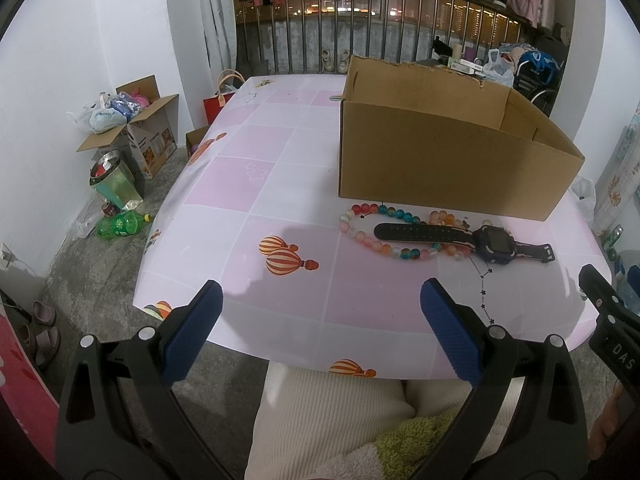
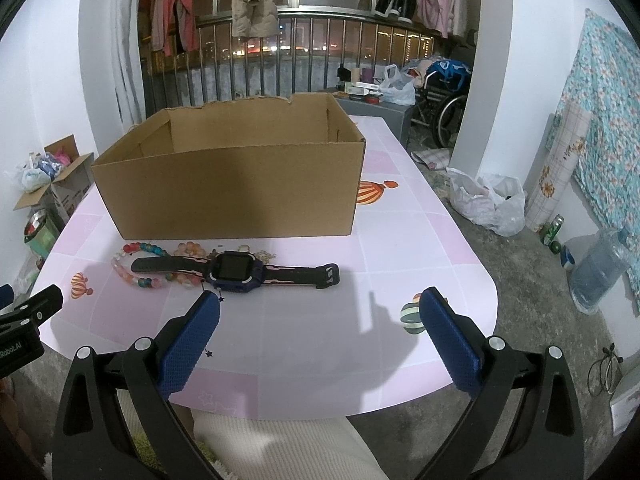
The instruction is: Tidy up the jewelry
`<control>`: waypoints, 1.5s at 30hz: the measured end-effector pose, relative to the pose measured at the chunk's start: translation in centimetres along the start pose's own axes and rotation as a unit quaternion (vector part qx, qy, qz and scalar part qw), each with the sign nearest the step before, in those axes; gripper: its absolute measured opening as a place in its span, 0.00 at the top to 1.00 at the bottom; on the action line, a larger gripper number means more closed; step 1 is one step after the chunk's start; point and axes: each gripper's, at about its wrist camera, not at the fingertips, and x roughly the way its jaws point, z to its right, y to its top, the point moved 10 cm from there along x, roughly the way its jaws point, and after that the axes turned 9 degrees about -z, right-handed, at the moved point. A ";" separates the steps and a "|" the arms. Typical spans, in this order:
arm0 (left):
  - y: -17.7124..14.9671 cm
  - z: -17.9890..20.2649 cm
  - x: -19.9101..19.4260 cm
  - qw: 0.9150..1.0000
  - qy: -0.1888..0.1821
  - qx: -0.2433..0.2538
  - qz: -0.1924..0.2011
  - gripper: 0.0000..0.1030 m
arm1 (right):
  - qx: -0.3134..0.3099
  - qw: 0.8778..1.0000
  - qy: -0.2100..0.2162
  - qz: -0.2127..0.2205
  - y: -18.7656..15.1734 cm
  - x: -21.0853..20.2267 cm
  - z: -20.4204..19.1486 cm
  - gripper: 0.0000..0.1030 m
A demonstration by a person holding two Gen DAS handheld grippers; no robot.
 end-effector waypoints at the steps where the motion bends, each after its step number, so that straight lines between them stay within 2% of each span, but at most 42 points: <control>1: 0.0 0.1 -0.1 1.000 0.000 0.000 0.000 0.07 | 0.000 1.000 0.000 0.000 0.0 0.0 0.0 0.05; 8: -0.2 0.1 0.0 1.000 0.001 -0.001 -0.008 0.08 | 0.003 1.000 0.000 -0.010 -0.1 1.1 0.0 0.05; 11: 0.0 -0.1 1.4 1.000 -0.003 0.002 -0.013 0.08 | 0.005 1.000 -0.001 -0.017 -0.3 1.8 0.4 0.05; 17: 1.0 0.8 2.6 0.999 -0.002 0.034 0.006 0.08 | 0.007 0.999 -0.004 -0.036 -0.3 3.8 0.9 0.05; 25: 2.2 2.6 4.4 0.995 -0.097 0.032 -0.005 0.08 | 0.006 0.999 0.007 -0.040 0.5 6.1 1.7 0.05; 28: 2.5 3.1 4.6 0.992 -0.126 0.021 -0.010 0.08 | 0.004 0.999 0.031 -0.037 1.1 6.7 1.5 0.05; 33: 3.3 3.5 4.5 0.990 -0.141 0.002 0.003 0.08 | 0.006 0.998 0.041 -0.039 1.6 7.6 1.5 0.06; 37: 4.1 4.0 4.0 0.987 -0.157 0.004 0.019 0.08 | 0.015 0.998 0.050 -0.041 1.7 8.0 1.7 0.21; 40: 4.3 4.5 4.1 0.988 -0.154 0.017 0.022 0.08 | 0.017 0.997 0.058 -0.046 1.7 8.3 1.6 0.30; 45: 4.8 5.8 4.5 0.987 -0.143 0.063 0.031 0.08 | 0.021 0.996 0.066 -0.052 1.4 8.5 1.6 0.39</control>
